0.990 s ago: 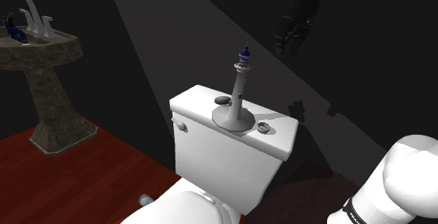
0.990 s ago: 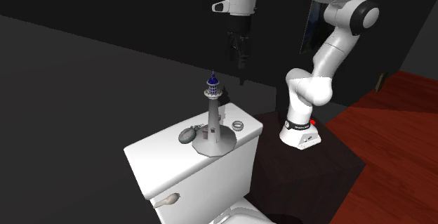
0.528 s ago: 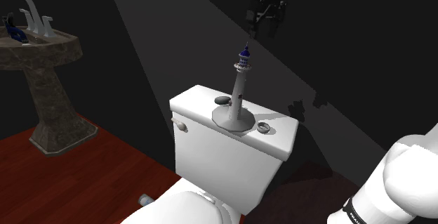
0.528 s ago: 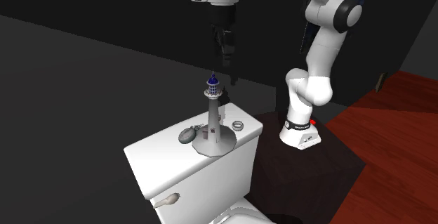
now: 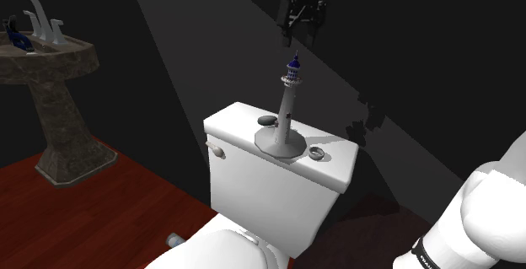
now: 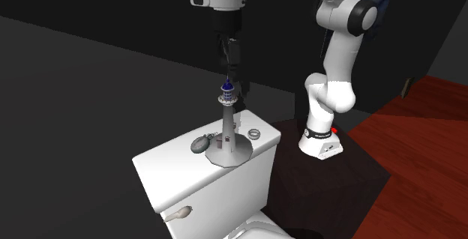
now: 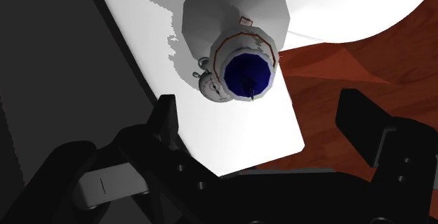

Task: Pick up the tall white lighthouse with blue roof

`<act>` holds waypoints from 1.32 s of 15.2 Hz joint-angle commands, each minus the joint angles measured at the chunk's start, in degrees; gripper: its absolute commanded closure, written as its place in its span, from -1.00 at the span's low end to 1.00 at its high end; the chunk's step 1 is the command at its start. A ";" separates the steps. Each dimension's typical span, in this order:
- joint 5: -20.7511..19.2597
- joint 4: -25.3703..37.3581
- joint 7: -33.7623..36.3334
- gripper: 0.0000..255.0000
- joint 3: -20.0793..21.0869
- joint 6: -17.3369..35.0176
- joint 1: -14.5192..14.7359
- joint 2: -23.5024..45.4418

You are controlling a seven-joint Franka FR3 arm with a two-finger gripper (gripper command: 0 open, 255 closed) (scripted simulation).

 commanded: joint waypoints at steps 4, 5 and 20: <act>0.31 -4.59 -0.20 -1.00 -0.17 3.18 -0.08 -1.47; 0.31 -4.57 -0.20 1.00 -0.17 3.17 -0.08 -1.45; -0.23 3.25 0.11 1.00 0.11 -2.20 0.05 1.07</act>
